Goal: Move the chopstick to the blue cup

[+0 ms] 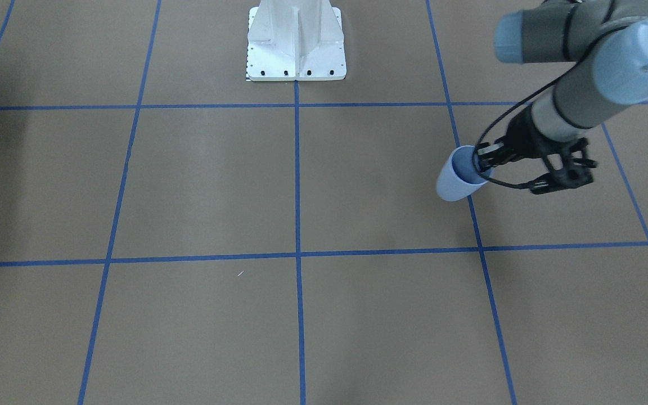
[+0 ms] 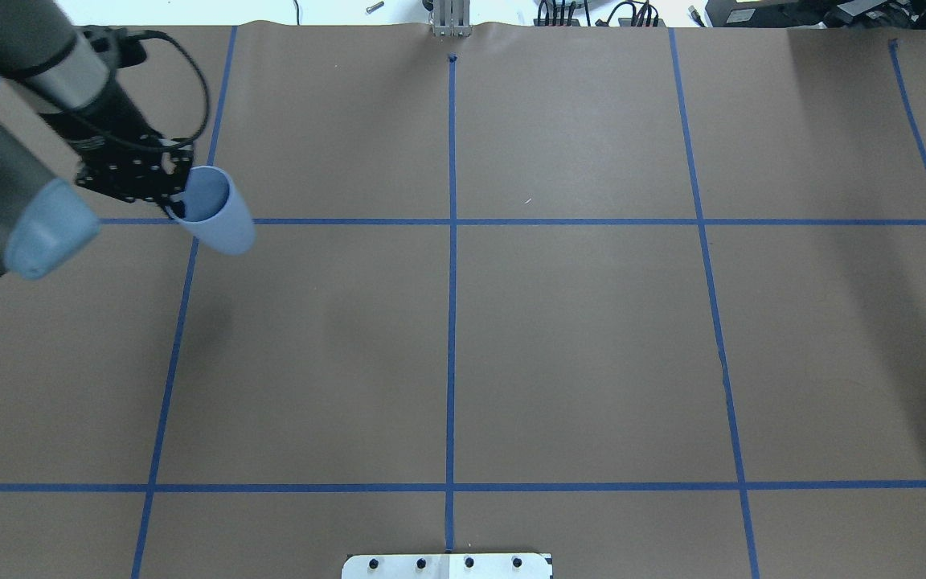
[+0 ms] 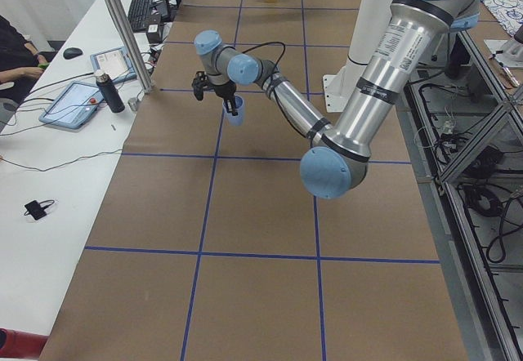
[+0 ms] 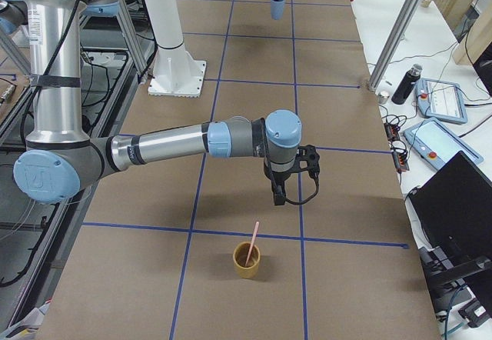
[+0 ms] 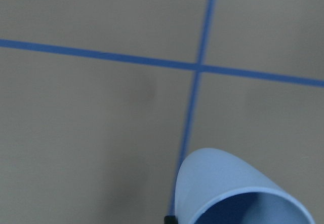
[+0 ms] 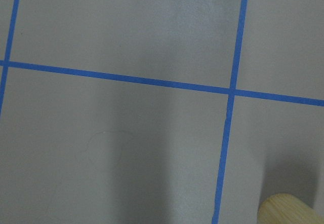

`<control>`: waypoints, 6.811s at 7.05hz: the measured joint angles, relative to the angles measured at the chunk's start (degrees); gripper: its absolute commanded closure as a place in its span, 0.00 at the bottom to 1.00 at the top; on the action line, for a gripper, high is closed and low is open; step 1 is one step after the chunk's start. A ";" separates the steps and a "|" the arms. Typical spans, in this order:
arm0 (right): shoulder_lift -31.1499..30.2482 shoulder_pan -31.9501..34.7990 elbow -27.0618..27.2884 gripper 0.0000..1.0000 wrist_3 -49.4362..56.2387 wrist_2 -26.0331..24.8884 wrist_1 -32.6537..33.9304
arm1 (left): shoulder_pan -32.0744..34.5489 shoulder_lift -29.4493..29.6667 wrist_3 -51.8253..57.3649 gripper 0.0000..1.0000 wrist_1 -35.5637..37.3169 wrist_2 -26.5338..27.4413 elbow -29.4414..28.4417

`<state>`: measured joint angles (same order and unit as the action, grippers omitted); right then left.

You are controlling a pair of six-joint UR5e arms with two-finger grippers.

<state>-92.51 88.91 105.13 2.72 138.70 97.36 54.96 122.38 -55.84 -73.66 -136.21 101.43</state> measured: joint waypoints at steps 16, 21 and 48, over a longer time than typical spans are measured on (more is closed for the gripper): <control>-0.25 0.29 0.48 0.00 -0.07 0.04 0.36 | -13.82 23.57 -22.20 0.02 -22.41 11.06 -28.70; -0.39 7.92 -2.34 0.00 17.48 -4.79 3.41 | -10.65 17.64 -22.13 0.02 -16.14 10.88 -15.55; -5.80 11.82 -14.16 1.00 51.59 12.42 -20.91 | -10.87 12.05 -21.94 0.02 -13.99 11.14 -9.55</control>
<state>-98.31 100.73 90.97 54.32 151.11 76.44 44.09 134.44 -77.78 -87.65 -125.06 91.89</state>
